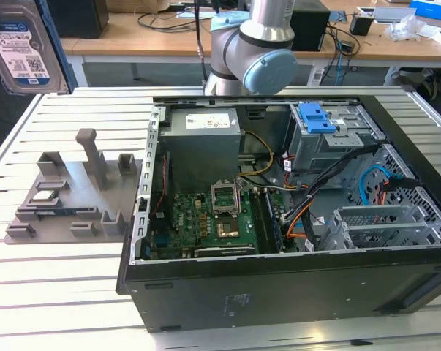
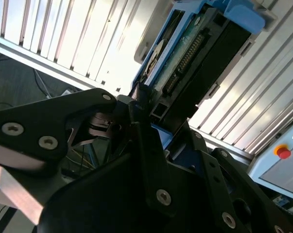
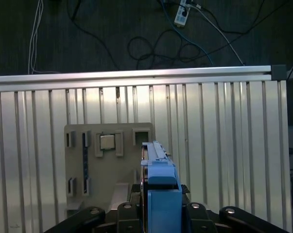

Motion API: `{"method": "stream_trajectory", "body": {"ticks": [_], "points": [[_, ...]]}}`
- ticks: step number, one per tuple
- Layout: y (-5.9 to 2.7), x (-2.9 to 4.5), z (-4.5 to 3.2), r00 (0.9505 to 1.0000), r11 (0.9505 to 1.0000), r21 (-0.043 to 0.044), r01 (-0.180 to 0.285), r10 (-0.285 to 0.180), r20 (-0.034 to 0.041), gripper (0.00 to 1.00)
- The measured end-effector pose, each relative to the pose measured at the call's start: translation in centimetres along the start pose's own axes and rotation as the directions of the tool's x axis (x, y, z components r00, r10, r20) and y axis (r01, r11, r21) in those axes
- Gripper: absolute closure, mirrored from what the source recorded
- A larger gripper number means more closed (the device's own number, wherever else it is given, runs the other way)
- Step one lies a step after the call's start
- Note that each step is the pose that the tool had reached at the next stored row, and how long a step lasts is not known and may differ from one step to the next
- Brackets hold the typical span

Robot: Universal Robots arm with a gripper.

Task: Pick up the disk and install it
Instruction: 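Pick up the disk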

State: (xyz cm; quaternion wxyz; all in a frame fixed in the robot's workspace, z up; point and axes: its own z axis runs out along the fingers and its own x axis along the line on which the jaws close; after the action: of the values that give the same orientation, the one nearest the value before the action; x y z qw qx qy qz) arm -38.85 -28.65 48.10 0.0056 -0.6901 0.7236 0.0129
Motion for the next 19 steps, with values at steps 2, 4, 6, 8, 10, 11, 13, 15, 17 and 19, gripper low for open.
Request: {"method": "stream_trajectory", "body": {"ticks": [2,4,6,8,10,11,13,15,17,19], "points": [[0.0,-0.01,-0.27,1.0,1.0,0.0,0.0,0.0,0.0,0.63],[0.01,-0.01,-0.51,1.0,1.0,0.0,0.0,0.0,0.0,0.63],[0.01,-0.02,-0.73,1.0,1.0,0.0,0.0,0.0,0.0,0.63],[0.01,-0.03,-1.0,1.0,1.0,0.0,0.0,0.0,0.0,0.63],[0.01,-0.04,-1.31,1.0,1.0,-0.0001,0.0,0.0,0.0,0.63],[0.01,-0.04,-1.41,1.0,1.0,-0.0001,0.0,0.0,-0.0001,0.63],[0.02,-0.05,-1.84,1.0,1.0,-0.0001,0.0,0.0,0.0,0.63],[0.02,-0.05,-2.08,1.0,1.0,0.0,0.0,0.0,0.0,0.63],[0.02,-0.06,-2.29,1.0,1.0,0.0,0.0,0.0,0.0,0.63],[0.02,-0.07,-2.49,1.0,1.0,0.0,0.0,0.0,0.0,0.63]]}}
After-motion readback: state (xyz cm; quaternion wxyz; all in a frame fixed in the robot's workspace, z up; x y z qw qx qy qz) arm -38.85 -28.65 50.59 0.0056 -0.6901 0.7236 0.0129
